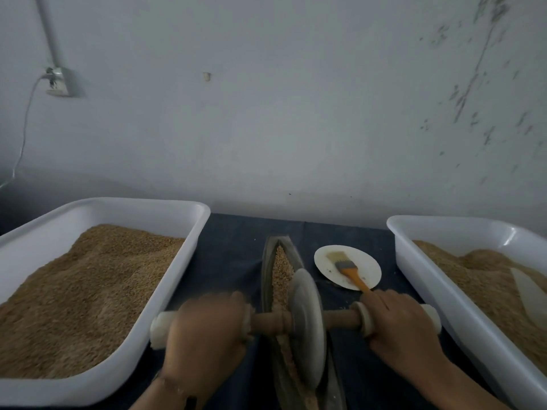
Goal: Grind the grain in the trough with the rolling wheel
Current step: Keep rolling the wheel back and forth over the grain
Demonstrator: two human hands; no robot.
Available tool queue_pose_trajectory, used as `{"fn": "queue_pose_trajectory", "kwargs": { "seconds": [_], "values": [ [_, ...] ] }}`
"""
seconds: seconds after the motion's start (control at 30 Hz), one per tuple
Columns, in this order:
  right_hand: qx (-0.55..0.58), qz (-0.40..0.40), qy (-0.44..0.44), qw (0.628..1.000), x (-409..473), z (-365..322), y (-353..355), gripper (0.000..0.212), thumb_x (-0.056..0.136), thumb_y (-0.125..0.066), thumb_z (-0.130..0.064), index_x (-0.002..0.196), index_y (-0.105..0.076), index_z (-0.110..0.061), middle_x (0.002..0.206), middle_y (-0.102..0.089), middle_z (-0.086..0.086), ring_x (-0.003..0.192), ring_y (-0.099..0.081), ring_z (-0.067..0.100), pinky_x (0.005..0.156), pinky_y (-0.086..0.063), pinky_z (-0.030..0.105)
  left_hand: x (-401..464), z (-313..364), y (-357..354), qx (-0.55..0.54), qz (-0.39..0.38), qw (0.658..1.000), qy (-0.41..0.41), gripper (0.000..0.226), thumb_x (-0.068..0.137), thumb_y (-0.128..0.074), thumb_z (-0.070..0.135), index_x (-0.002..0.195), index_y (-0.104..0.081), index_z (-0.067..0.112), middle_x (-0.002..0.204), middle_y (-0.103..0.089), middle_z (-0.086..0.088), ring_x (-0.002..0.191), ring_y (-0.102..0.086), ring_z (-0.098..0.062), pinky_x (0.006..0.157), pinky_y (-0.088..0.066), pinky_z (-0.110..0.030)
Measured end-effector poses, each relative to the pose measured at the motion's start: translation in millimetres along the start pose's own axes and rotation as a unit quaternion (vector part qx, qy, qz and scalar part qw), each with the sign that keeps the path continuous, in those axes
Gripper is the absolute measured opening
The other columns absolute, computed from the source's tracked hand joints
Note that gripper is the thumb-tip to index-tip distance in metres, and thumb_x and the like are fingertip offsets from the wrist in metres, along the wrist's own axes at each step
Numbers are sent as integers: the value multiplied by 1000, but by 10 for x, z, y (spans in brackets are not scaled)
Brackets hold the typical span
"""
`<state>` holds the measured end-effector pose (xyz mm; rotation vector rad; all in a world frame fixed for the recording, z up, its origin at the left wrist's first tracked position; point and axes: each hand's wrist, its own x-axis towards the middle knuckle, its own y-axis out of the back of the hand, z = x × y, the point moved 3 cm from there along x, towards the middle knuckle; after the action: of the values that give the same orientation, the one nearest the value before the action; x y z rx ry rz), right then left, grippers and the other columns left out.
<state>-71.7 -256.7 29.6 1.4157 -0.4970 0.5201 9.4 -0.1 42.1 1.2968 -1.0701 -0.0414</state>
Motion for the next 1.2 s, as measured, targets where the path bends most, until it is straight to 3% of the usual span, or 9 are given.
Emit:
{"fn": "queue_pose_trajectory", "kwargs": {
  "seconds": [0.17, 0.23, 0.3, 0.4, 0.5, 0.6, 0.87, 1.07, 1.2],
  "values": [
    [-18, 14, 45, 999, 82, -19, 84, 44, 31, -86, -7, 64, -59, -19, 56, -53, -4, 46, -49, 16, 44, -31, 26, -2, -54, -140, -42, -38, 998, 34, 41, 32, -82, 21, 54, -48, 19, 44, -46, 3, 37, -46, -17, 38, -33, -28],
    [-30, 3, 50, 998, 238, -24, 30, 47, 29, -86, -13, 68, -60, -19, 58, -56, -3, 48, -53, 16, 46, -33, 26, 88, -130, -241, -28, -94, 992, 80, 32, 52, -77, 32, 64, -49, 24, 55, -53, 5, 49, -53, -14, 48, -37, -28],
    [-61, -61, 46, 995, 467, -1, -95, 39, 43, -81, -23, 75, -57, -24, 68, -59, -5, 61, -58, 17, 53, -40, 29, 219, -229, -375, -1, -139, 981, 138, 16, 76, -56, 42, 76, -45, 30, 70, -52, 10, 67, -54, -9, 60, -37, -25],
    [-28, -184, -30, 982, 825, 167, -349, 15, 68, -59, -29, 77, -47, -30, 73, -51, -10, 73, -55, 18, 60, -37, 31, 416, -284, -512, 19, -140, 975, 169, 18, 80, -49, 41, 72, -37, 30, 67, -42, 12, 64, -46, -9, 59, -32, -26],
    [10, -236, -59, 970, 986, 313, -596, 11, 72, -55, -33, 73, -44, -32, 67, -44, -13, 69, -47, 16, 60, -33, 31, 639, -266, -549, 62, -108, 979, 160, 25, 80, -51, 41, 69, -34, 27, 64, -40, 12, 61, -40, -10, 59, -30, -26],
    [57, -263, -100, 958, 996, 429, -774, 4, 71, -53, -34, 73, -50, -31, 70, -51, -14, 71, -50, 14, 62, -35, 30, 853, -281, -566, 94, -105, 982, 129, 25, 80, -54, 42, 73, -37, 25, 62, -37, 9, 61, -40, -11, 61, -31, -27],
    [54, -211, -110, 970, 922, 424, -776, 6, 73, -51, -33, 77, -53, -29, 72, -55, -11, 68, -50, 15, 57, -33, 31, 833, -275, -586, 89, -117, 980, 135, 25, 81, -55, 42, 73, -38, 25, 61, -37, 10, 60, -39, -9, 61, -30, -26],
    [57, -204, -115, 971, 699, 342, -663, 14, 77, -55, -26, 86, -47, -33, 82, -58, -10, 75, -54, 14, 55, -33, 31, 712, -200, -480, 105, -108, 979, 136, 25, 83, -55, 40, 78, -37, 24, 77, -56, 6, 67, -38, -12, 64, -29, -27],
    [56, -177, -100, 977, 487, 273, -530, 31, 81, -59, -23, 112, -54, -27, 103, -62, -7, 92, -61, 17, 71, -48, 34, 596, -107, -332, 100, -143, 978, 116, 22, 86, -54, 39, 82, -38, 24, 80, -55, 6, 70, -41, -13, 67, -31, -28]
  ]
}}
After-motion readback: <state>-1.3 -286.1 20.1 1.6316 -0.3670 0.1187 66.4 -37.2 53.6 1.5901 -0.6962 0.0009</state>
